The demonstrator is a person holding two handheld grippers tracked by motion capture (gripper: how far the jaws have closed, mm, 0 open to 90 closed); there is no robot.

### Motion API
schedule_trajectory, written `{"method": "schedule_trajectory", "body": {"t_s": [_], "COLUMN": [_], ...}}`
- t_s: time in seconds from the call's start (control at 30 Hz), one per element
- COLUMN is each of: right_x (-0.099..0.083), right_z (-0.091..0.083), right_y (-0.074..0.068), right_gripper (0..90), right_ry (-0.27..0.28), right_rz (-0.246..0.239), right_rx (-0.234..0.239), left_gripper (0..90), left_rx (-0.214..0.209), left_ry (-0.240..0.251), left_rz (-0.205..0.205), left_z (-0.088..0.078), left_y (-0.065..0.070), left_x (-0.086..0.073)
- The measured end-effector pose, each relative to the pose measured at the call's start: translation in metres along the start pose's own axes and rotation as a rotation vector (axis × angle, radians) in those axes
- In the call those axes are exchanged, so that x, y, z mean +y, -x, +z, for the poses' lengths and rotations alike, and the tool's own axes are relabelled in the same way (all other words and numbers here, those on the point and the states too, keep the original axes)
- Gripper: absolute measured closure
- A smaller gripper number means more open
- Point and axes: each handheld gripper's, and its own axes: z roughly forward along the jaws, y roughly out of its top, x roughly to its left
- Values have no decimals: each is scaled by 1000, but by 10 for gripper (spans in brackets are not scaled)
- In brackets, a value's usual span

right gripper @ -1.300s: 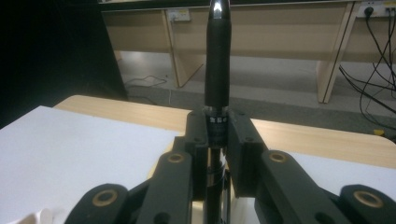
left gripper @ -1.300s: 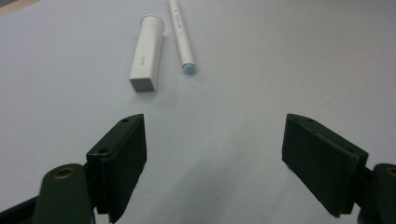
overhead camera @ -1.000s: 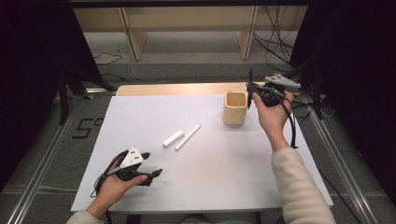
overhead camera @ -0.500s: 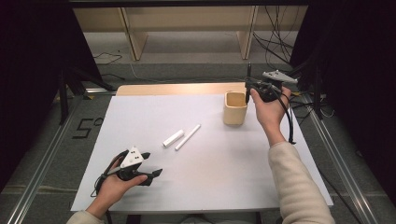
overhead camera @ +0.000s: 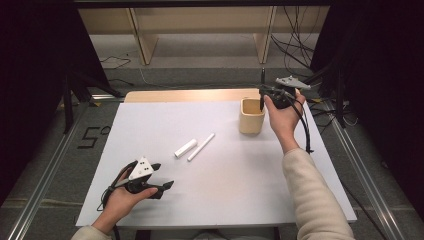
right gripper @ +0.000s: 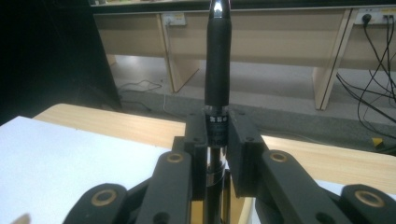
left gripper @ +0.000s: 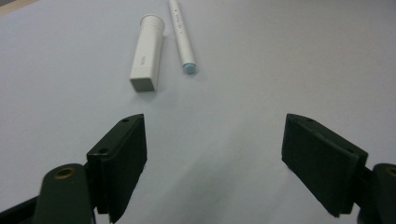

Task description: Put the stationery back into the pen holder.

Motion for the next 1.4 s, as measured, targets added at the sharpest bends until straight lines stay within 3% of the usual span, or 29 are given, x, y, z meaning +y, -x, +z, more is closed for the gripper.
{"method": "schedule_trajectory", "body": {"t_s": [0.53, 0.9, 1.13, 1.4], "right_x": [-15, -17, -19, -24], "right_z": [5, -4, -18, -35], "right_y": [3, 2, 2, -1], "right_gripper": [787, 635, 531, 472], "right_ry": [-58, -47, -44, -24], "right_rz": [-11, 0, -28, -62], "right_rx": [16, 33, 35, 47], "left_gripper": [224, 227, 231, 238], "left_rx": [0, 1, 1, 5], "left_ry": [0, 0, -2, -3], "left_rz": [-1, 1, 4, 3], "left_z": [0, 0, 0, 0], "left_y": [0, 0, 0, 1], "left_x": [0, 0, 0, 0]}}
